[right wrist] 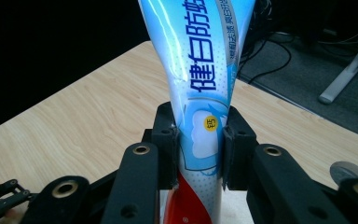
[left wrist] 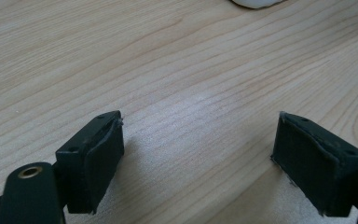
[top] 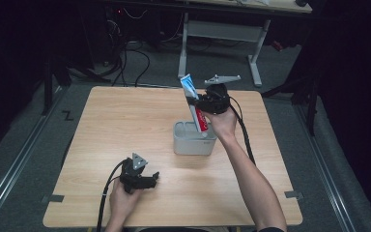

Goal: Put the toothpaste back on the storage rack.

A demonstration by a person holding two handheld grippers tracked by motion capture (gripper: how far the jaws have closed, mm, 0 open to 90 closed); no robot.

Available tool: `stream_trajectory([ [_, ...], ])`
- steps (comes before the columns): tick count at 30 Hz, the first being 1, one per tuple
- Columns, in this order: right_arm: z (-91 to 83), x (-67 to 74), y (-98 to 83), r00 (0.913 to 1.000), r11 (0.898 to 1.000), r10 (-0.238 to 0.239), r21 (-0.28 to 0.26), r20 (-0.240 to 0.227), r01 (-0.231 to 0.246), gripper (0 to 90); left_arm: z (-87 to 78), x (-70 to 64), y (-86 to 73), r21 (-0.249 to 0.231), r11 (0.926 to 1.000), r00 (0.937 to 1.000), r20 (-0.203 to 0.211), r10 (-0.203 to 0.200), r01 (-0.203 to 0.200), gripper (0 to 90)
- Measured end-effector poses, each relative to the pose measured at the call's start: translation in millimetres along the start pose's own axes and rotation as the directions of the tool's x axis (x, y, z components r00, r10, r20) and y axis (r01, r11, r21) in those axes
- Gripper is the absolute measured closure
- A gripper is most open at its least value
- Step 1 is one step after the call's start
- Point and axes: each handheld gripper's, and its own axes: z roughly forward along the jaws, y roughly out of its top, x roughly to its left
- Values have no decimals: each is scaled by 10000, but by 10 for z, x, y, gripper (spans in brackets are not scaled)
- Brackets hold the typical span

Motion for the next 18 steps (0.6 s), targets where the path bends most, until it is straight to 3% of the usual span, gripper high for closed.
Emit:
stream_trajectory([
  [18,160,-11,-99,9999,9993,-47,372,154,42,706,0,0,0,-3,10000,10000,-1,-2,2,167],
])
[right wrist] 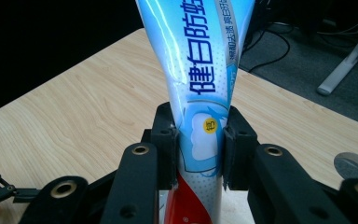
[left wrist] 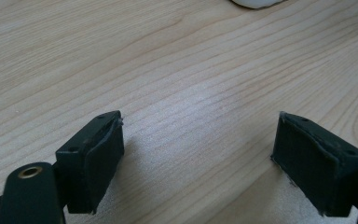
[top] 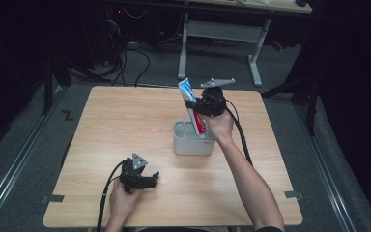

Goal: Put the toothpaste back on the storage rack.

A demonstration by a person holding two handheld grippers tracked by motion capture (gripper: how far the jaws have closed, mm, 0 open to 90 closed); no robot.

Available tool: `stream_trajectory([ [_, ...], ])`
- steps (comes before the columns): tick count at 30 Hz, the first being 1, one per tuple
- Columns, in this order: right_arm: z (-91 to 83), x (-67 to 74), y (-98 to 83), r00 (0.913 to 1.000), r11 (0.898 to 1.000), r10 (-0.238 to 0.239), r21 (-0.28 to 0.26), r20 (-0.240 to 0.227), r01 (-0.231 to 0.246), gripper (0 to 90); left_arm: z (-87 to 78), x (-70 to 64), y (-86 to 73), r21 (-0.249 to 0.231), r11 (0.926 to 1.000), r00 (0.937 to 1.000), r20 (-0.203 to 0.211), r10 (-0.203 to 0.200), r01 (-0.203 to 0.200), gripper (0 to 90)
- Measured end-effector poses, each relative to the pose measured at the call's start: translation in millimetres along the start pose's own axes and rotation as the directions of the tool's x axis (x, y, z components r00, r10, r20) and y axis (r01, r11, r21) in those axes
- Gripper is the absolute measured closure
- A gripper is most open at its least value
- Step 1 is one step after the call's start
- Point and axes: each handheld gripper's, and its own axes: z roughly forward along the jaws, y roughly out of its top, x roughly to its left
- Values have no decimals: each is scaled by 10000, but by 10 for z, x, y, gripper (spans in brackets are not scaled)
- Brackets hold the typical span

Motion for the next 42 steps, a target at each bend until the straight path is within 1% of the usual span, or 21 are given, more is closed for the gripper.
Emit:
stream_trajectory([
  [2,11,7,-19,10000,10000,-67,62,22,67,707,0,0,0,1,10000,10000,1,0,0,167],
  [3,22,23,-35,9998,9996,-181,220,97,178,706,0,0,0,4,10000,10000,1,2,-2,166],
  [4,22,23,-35,9998,9996,-181,220,97,178,706,0,0,0,1,10000,10000,0,-1,1,166],
  [5,28,27,-42,9996,9994,-254,252,74,253,706,0,0,0,1,10000,10000,-1,0,0,166],
  [9,42,51,-56,9996,9991,-292,319,16,291,705,6,0,6,-3,10000,10000,7,-3,3,166],
  [12,54,63,-89,9992,9988,-379,298,-128,383,704,7,-1,6,-5,10000,10000,10,7,-7,167],
  [14,59,72,-107,9994,9988,-336,351,-92,339,704,5,-3,4,-3,10000,10000,12,11,-11,167],
  [15,77,66,-140,9994,9982,-335,485,-93,339,704,3,-3,3,-3,10000,10000,10,12,-12,167],
  [22,92,35,-181,9996,9983,-261,511,-91,265,703,3,-3,3,-3,10000,10000,13,12,-12,167],
  [26,115,51,-200,9985,9960,-537,714,48,532,702,4,-2,5,12,10000,10000,33,14,-14,167],
  [31,143,59,-255,9971,9934,-753,870,67,744,699,10,-1,11,6,10000,10000,32,26,-26,167],
  [35,162,34,-310,9982,9940,-599,917,1,596,698,10,-1,11,8,10000,10000,29,31,-31,168],
  [36,167,34,-353,9987,9940,-514,968,16,510,698,10,-3,10,7,10000,10000,29,19,-19,168],
  [40,171,44,-397,9987,9932,-515,1045,12,511,697,9,-2,10,10,10000,10000,31,16,-16,168],
  [42,158,60,-416,9982,9930,-602,1020,26,597,697,9,-2,10,10,10000,10000,25,27,-27,168],
])
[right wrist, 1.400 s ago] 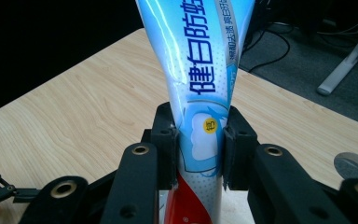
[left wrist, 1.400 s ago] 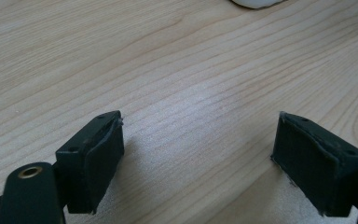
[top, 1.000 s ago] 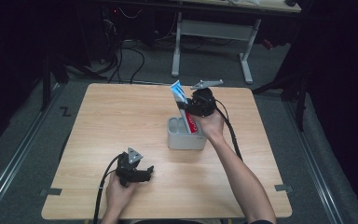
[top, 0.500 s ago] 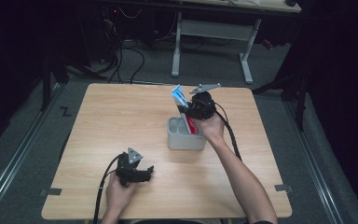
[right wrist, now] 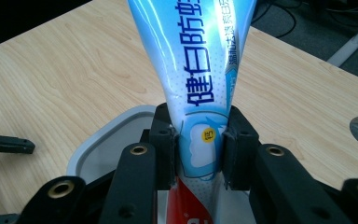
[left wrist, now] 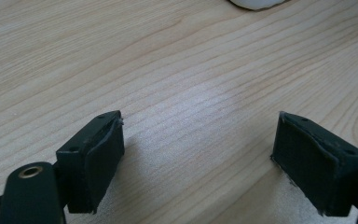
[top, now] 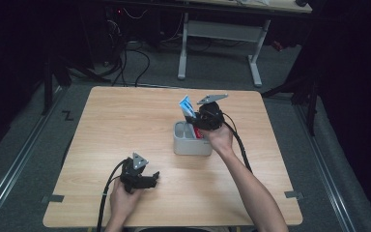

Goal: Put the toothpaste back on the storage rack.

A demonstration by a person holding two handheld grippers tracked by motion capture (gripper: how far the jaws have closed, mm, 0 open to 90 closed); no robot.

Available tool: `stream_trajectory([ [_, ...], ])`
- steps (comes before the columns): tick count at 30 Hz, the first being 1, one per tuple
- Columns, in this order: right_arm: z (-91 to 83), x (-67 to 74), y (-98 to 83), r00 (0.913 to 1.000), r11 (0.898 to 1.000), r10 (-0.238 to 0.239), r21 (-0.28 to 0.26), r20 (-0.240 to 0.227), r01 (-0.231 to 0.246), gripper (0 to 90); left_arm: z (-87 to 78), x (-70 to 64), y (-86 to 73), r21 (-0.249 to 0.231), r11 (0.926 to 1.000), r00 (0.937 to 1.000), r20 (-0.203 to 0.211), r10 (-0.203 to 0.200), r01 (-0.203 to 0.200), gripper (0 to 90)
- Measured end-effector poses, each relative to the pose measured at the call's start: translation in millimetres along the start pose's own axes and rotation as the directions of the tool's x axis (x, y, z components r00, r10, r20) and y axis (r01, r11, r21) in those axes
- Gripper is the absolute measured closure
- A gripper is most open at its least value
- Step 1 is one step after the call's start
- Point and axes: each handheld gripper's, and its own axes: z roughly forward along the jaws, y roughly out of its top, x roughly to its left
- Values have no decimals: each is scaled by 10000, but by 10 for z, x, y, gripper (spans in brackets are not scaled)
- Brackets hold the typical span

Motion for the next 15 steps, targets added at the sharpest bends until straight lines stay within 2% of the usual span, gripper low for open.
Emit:
stream_trajectory([
  [15,9,27,-58,9999,9997,-136,200,-7,136,693,0,0,-1,-3,10000,10000,-3,-2,2,168],
])
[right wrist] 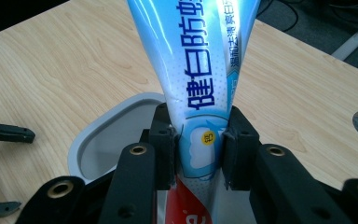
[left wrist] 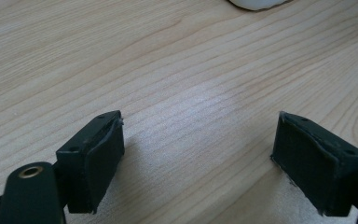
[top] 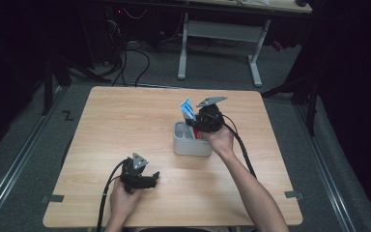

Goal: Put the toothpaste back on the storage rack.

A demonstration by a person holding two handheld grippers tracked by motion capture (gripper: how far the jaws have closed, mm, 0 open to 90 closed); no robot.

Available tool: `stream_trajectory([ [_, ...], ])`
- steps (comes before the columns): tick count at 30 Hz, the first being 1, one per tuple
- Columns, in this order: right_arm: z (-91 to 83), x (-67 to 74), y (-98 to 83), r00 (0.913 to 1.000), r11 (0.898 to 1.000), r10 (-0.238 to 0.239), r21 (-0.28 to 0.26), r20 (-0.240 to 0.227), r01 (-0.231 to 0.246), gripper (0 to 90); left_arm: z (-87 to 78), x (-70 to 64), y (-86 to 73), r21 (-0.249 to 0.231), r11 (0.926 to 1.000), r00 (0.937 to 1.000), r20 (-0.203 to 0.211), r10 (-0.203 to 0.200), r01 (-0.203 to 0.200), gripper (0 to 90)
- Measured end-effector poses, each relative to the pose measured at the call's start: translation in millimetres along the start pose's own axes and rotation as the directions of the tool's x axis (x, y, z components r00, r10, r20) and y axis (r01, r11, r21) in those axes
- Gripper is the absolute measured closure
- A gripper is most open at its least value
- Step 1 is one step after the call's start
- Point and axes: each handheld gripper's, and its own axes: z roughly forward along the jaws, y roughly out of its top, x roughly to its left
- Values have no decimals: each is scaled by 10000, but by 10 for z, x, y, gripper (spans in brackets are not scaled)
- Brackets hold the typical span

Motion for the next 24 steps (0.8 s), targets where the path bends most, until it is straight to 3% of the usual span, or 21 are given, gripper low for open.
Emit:
stream_trajectory([
  [11,-4,-26,-100,9994,9995,294,-77,-185,-295,688,0,-3,-1,-10,10000,10000,-13,-32,32,169],
  [18,38,23,-153,10000,9999,-82,121,-43,83,681,-1,-4,-2,-9,10000,10000,-19,-39,39,169],
  [24,33,6,-176,10000,10000,-37,-26,-73,37,667,-5,-6,-5,-10,10000,10000,-20,-47,47,169],
])
